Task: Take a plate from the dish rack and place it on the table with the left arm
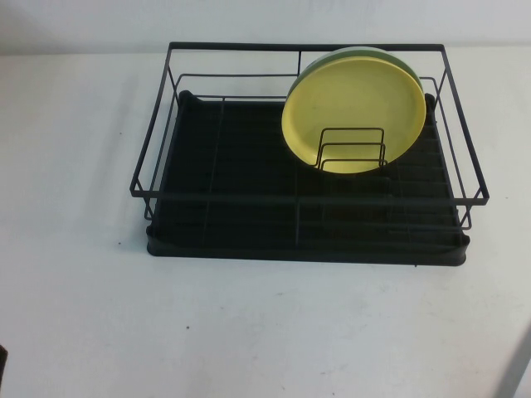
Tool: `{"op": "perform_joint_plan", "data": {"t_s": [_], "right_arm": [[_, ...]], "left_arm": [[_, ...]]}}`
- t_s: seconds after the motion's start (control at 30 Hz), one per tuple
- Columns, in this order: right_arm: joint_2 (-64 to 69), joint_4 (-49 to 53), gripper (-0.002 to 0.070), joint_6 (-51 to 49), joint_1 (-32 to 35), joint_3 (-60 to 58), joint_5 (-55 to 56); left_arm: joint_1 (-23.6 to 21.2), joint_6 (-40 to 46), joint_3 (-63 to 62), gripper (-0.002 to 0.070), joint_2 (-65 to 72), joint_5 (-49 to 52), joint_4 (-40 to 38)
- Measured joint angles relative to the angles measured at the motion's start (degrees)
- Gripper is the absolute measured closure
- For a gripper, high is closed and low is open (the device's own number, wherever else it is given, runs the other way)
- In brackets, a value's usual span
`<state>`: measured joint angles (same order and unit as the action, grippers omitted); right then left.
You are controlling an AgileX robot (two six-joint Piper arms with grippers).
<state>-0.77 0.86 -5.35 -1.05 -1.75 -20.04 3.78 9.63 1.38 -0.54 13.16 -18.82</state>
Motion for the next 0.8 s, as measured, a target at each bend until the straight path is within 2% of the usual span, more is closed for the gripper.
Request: {"op": "perform_joint_plan", "data": {"t_s": [0.13, 0.2, 0.57, 0.7, 0.8], "right_arm": [[0.00, 0.00, 0.0696, 0.00, 0.00, 0.00, 0.00], [0.00, 0.00, 0.0696, 0.00, 0.00, 0.00, 0.00], [0.00, 0.00, 0.0697, 0.00, 0.00, 0.00, 0.00], [0.00, 0.00, 0.0696, 0.00, 0.00, 0.00, 0.00], [0.00, 0.00, 0.0697, 0.00, 0.00, 0.00, 0.00]], "left_arm": [[0.00, -9.06, 0.00, 0.0679, 0.00, -5.79, -15.56], [0.00, -10.67, 0.00, 0.0679, 0.00, -7.90, -18.52], [0.00, -12.97, 0.00, 0.0679, 0.00, -10.52, -25.33], [0.00, -11.99, -3.15, 0.0679, 0.33, -2.44, -26.89], [0.00, -6.63, -12.69, 0.0679, 4.84, 5.95, -23.73]]}}
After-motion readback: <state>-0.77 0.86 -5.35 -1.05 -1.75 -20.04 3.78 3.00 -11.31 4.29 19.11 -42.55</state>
